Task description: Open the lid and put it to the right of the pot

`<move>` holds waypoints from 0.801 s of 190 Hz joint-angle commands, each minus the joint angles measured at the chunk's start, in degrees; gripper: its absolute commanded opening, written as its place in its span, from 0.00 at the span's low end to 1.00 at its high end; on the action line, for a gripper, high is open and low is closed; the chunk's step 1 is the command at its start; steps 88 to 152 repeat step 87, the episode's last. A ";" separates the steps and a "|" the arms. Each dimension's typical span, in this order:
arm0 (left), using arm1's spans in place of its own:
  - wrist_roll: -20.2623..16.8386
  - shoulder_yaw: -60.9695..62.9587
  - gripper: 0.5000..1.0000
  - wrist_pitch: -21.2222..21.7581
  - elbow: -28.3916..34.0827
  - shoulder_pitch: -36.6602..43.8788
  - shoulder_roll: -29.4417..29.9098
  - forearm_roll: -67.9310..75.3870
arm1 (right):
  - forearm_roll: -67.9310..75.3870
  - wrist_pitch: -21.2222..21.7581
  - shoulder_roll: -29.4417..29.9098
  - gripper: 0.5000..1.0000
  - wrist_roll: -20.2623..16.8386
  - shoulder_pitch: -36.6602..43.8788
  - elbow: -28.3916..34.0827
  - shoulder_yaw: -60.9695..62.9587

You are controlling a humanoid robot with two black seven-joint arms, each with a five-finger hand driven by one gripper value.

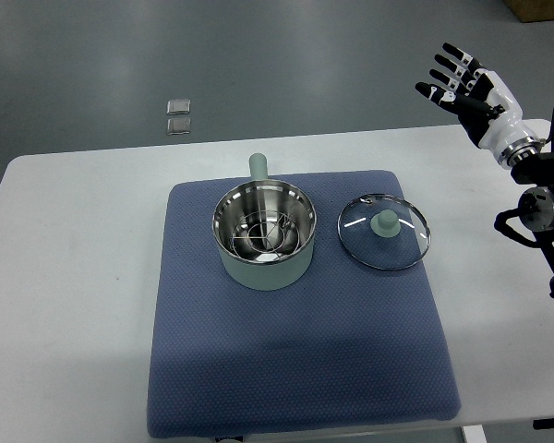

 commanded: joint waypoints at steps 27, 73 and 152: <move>-0.01 0.00 1.00 0.00 0.00 0.00 0.00 0.00 | -0.48 0.52 5.67 0.86 0.43 -5.69 0.27 5.03; -0.01 0.00 1.00 0.00 0.00 0.00 0.00 0.00 | -0.39 0.52 8.40 0.86 0.43 -8.76 0.35 5.21; 0.08 0.00 1.00 0.00 0.00 0.00 0.00 0.00 | -0.21 0.52 8.49 0.86 0.43 -8.85 0.35 5.03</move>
